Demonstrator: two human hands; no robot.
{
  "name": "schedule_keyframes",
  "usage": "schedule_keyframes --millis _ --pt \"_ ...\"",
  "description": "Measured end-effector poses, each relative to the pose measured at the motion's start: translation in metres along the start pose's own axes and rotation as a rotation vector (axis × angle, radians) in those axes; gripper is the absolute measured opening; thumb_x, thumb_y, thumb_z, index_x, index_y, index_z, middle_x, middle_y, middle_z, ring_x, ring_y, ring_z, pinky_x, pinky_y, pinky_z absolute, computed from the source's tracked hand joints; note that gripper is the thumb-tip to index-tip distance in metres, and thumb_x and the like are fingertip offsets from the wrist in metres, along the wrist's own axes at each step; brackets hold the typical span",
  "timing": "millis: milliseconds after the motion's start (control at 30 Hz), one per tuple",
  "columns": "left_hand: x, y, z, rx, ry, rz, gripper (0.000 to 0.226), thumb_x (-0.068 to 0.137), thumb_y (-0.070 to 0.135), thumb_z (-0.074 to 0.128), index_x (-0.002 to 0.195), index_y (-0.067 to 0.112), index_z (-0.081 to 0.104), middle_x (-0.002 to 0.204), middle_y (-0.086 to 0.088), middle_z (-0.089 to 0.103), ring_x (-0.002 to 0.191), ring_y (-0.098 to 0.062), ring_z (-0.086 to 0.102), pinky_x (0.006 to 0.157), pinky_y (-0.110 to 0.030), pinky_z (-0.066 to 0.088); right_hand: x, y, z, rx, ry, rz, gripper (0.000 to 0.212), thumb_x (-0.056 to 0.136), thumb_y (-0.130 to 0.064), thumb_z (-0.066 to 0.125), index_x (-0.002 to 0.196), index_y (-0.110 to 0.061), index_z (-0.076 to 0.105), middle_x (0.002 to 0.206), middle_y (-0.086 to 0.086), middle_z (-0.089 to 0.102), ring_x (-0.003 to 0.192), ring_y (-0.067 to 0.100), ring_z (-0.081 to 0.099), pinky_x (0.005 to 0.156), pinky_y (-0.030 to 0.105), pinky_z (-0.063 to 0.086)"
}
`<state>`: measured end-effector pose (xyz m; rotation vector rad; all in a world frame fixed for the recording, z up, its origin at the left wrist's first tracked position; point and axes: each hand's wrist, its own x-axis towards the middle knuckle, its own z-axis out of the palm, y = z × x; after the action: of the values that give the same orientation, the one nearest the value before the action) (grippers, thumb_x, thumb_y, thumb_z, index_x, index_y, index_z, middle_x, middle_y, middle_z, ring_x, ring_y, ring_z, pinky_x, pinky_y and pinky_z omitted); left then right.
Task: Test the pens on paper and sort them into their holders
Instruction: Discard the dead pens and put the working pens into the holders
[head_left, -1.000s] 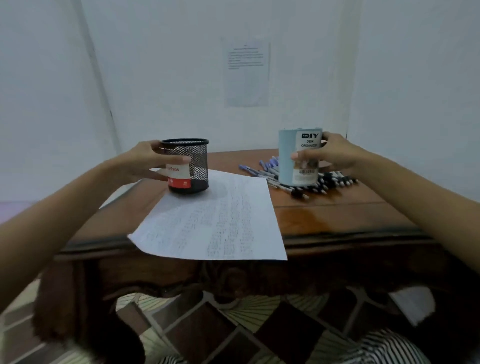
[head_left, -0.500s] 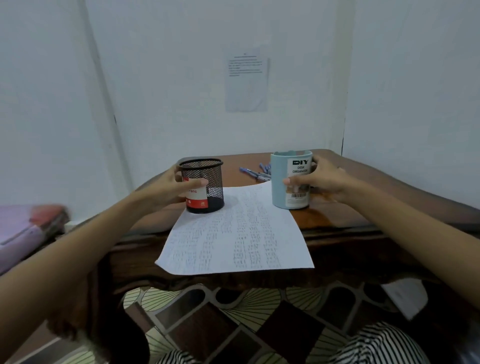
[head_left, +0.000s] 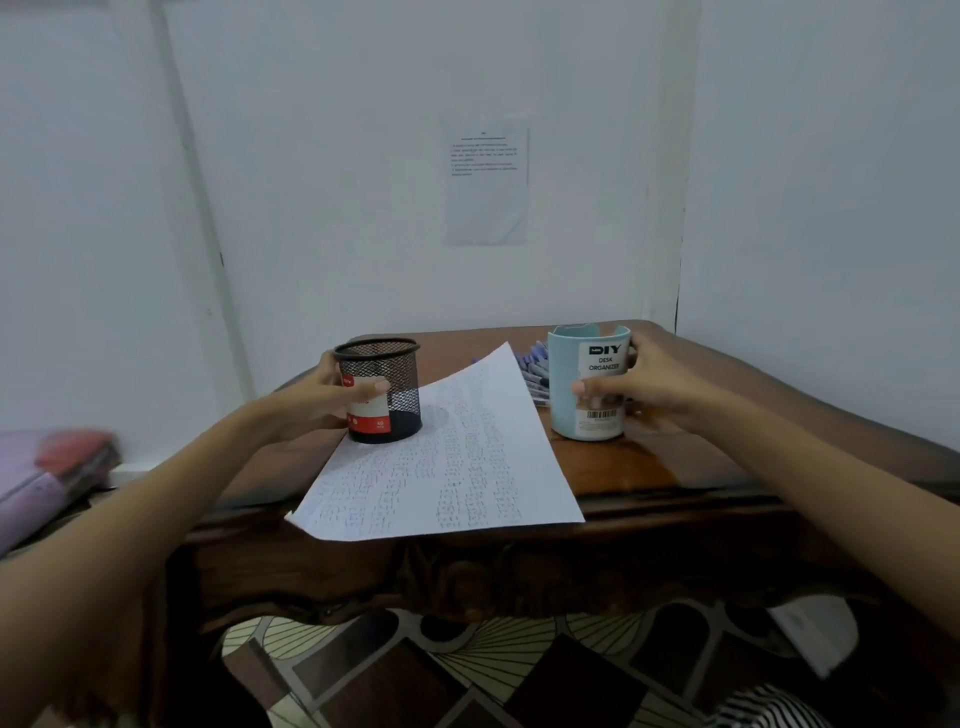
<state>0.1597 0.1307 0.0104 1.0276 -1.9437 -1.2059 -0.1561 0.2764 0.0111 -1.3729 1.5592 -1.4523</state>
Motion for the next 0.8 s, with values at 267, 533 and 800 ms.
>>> schedule_keyframes --millis 267,533,800 --pt "0.017 -0.012 -0.033 -0.014 -0.029 -0.046 0.086 0.072 0.032 0.075 0.141 0.026 0.024 0.135 -0.009 0.047 0.118 -0.027 0.051 0.091 -0.041 0.046 0.006 -0.003 -0.007 -0.147 -0.047 -0.026 0.065 0.068 -0.019 0.079 0.122 -0.012 0.044 0.099 -0.001 0.064 0.092 0.014 0.062 0.068 0.024 0.052" --pt "0.025 -0.021 -0.050 -0.026 -0.012 -0.048 0.079 0.070 0.028 0.069 0.138 0.027 0.029 0.132 -0.010 0.051 0.117 -0.028 0.053 0.095 -0.045 0.045 0.018 -0.013 -0.012 -0.202 -0.052 0.008 0.095 0.068 -0.022 0.081 0.145 -0.014 0.026 0.137 0.011 0.048 0.121 0.025 0.049 0.094 0.035 0.046" --pt "0.011 -0.021 -0.038 -0.025 0.029 0.037 0.113 0.026 0.058 0.088 0.126 0.031 0.043 0.118 0.001 0.058 0.109 -0.017 0.058 0.081 -0.032 0.050 0.023 -0.011 0.001 -0.245 -0.001 -0.026 0.106 0.051 -0.038 0.084 0.141 -0.014 0.033 0.130 0.007 0.055 0.117 0.026 0.054 0.096 0.047 0.048"
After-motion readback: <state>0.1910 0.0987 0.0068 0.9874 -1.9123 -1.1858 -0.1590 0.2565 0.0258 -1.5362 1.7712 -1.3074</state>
